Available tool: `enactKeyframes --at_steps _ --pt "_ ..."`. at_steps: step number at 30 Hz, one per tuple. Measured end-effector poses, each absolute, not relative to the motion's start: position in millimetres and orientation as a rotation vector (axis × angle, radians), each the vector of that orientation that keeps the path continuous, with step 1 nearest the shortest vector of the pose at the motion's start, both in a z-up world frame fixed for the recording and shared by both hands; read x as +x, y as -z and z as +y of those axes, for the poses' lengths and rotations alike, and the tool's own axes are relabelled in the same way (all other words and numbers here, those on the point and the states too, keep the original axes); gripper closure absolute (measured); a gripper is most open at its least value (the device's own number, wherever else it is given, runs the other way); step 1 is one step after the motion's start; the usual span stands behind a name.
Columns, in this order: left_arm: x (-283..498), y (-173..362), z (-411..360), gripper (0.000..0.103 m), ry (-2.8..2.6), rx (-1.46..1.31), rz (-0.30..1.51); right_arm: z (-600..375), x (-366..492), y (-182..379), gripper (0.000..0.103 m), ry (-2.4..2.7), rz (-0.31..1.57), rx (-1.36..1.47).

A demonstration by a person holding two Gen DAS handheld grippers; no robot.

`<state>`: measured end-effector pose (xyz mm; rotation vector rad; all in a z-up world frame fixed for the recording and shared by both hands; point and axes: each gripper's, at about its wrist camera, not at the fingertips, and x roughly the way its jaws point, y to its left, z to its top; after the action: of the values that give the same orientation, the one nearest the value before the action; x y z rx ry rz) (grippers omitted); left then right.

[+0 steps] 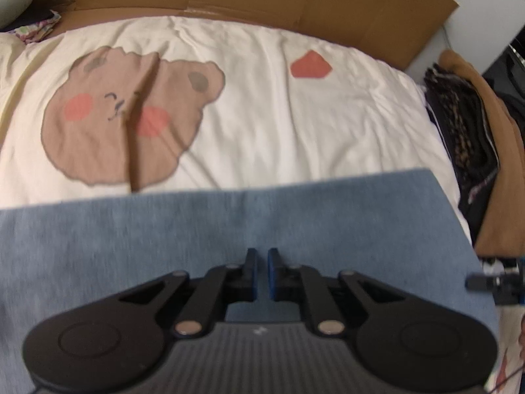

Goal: Fold clothes
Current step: 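Carry the folded jeans with both grippers toward the brown cloth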

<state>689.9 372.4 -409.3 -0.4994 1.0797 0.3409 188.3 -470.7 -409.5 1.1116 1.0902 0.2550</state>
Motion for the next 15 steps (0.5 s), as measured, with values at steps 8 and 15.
enactKeyframes --at_steps 8,15 --pt "654 408 346 0.096 -0.299 -0.515 1.114 -462 192 412 0.073 -0.285 1.105 1.103" --pt "618 391 338 0.092 -0.26 -0.578 1.12 -453 195 406 0.096 -0.335 1.126 1.057"
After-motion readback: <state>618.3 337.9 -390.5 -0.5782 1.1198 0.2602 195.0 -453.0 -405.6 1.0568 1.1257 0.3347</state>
